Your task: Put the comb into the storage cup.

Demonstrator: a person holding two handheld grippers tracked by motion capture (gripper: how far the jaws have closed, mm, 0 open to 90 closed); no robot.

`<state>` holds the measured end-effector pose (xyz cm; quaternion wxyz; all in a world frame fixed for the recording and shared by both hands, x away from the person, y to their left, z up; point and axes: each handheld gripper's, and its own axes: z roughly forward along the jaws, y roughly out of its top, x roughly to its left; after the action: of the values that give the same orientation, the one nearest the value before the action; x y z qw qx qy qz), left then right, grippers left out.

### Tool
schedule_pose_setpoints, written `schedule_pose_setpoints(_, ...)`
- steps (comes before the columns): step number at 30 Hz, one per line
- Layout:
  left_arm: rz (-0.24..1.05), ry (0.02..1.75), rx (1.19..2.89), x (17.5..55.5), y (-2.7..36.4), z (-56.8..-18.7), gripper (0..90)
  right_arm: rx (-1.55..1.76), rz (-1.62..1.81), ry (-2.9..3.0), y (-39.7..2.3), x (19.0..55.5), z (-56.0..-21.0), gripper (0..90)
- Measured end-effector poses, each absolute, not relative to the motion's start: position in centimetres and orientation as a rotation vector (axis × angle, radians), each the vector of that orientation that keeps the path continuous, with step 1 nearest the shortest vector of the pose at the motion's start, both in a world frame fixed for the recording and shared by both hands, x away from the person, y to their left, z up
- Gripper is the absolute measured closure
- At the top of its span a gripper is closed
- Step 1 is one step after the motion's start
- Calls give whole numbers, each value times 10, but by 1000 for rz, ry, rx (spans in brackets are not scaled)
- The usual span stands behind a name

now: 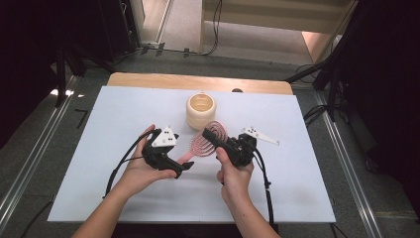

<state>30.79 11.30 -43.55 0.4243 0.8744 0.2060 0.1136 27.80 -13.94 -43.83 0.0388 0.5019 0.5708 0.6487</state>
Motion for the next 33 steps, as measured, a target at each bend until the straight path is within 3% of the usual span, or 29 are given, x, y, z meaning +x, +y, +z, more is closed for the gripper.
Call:
schedule_pose_setpoints(13,336,570,2108,305,134,-438,0,1439,1949,1786,-138,279,-424,612)
schedule_pose_setpoints(33,491,690,1913,287,201,-451,0,1325,1880,1820,-140,286,-408,617)
